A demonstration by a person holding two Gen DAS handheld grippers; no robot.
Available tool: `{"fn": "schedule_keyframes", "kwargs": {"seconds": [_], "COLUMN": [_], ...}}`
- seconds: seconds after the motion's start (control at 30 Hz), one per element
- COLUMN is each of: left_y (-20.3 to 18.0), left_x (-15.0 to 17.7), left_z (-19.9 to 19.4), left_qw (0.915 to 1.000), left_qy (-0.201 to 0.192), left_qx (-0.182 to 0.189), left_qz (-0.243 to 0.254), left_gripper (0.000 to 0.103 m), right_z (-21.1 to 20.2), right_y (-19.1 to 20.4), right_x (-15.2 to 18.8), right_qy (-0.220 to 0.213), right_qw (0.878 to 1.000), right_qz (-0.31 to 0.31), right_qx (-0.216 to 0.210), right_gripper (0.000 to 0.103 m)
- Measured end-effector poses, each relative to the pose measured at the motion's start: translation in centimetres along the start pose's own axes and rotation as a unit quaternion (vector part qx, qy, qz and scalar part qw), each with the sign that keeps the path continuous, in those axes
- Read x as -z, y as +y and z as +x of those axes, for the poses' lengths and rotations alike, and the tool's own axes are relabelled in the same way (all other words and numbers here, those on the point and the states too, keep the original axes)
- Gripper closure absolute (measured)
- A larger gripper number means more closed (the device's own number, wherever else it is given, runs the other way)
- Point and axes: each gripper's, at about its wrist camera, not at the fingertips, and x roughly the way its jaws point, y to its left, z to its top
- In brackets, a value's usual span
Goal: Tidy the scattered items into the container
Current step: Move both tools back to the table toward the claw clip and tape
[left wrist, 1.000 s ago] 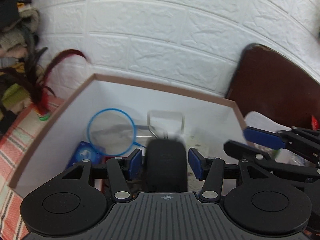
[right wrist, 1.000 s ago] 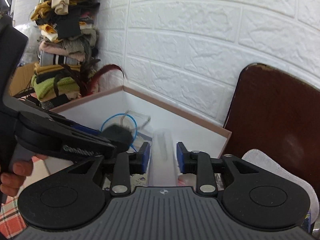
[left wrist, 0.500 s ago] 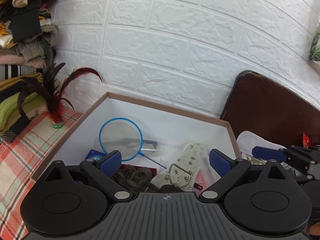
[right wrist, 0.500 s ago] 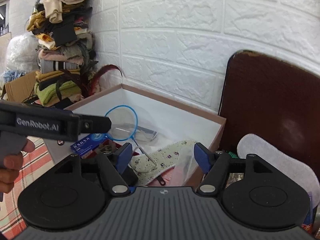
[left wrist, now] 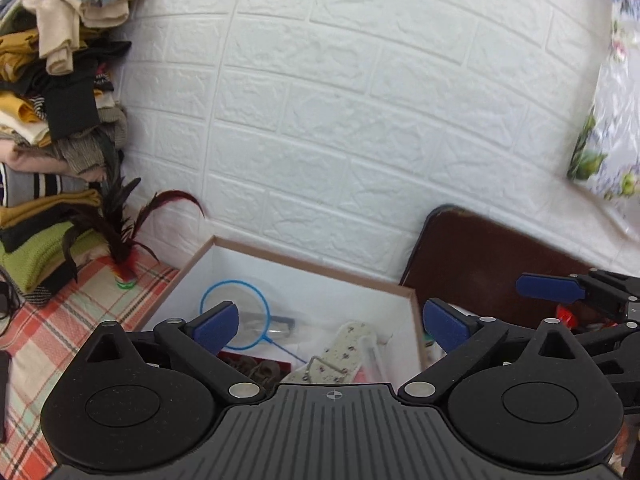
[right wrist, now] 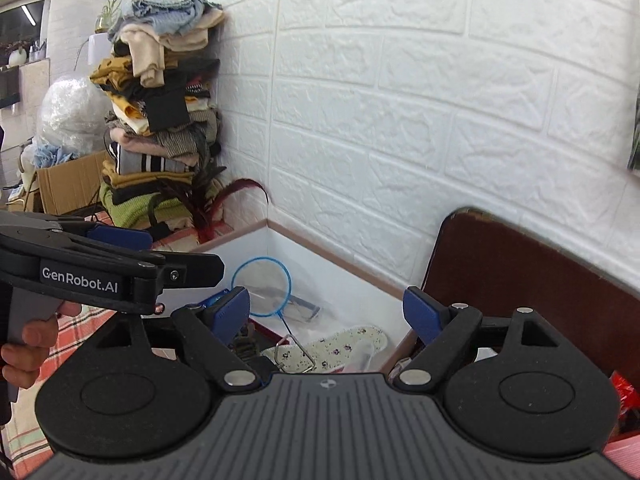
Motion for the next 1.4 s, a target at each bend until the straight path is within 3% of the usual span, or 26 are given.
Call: {"fn": "schedule_keyframes", "kwargs": {"seconds": [0.2,0.3,0.43,0.5,0.6,0.73,0.9,1.03,1.17,1.3,1.4], "left_y": [-0.7,-1.3,-3.1,-4.7,-7.6,-11.4,-16.7,-19.1,-20.1,-21.1,-22.3], "left_x": [-2.9,-2.7,-0.4,0.4,0.1,-2.0,-4.1,-0.4,8.2,17.0,21.9], "left_z": [-3.4,-4.9,-5.2,-5.0,-5.8,-7.9,-10.7,-9.2,-4.8,-0.5,2.2], "left_qw": [0.9992,0.9988,0.9988,0.9979,0.9957,0.9921,0.9836,0.9779,0.9711,0.9549,0.9408], "left_qy": [-0.029,-0.042,-0.020,-0.006,-0.014,-0.033,-0.074,-0.042,0.031,0.103,0.156], "left_qx": [0.018,0.024,0.039,0.040,0.049,0.091,0.114,0.124,0.113,0.135,0.152], "left_qz": [-0.020,-0.013,0.021,0.050,0.077,0.081,0.118,0.163,0.208,0.244,0.260], "left_gripper": [0.000,0.000,0.000,0.000,0.000,0.000,0.000,0.000,0.000,0.002,0.010], "right_z": [-3.5,-5.4,-6.7,-6.5,-7.3,-11.8,-17.6,-19.2,-17.4,-15.5,-14.7], "right_y": [-0.1,0.0,-0.7,-1.6,-3.3,-5.9,-8.6,-10.4,-11.7,-13.1,-13.7], "right_x": [-4.6,-5.5,-2.8,-0.8,0.8,0.0,-0.6,2.9,10.3,19.3,25.1], "right_qy": [0.003,0.003,0.014,0.042,0.068,0.036,-0.015,-0.006,0.058,0.143,0.194], "right_qw": [1.000,0.999,0.999,0.998,0.998,0.999,0.999,0.999,0.996,0.984,0.972], "right_qz": [-0.017,-0.018,-0.013,-0.005,-0.006,-0.006,0.012,0.034,0.062,0.098,0.121], "right_qx": [-0.011,-0.031,-0.050,-0.050,-0.013,0.017,0.032,0.027,0.026,0.044,0.046], "right_gripper": [0.010,0.002,0.001,0.001,0.001,0.001,0.001,0.000,0.001,0.001,0.003]}}
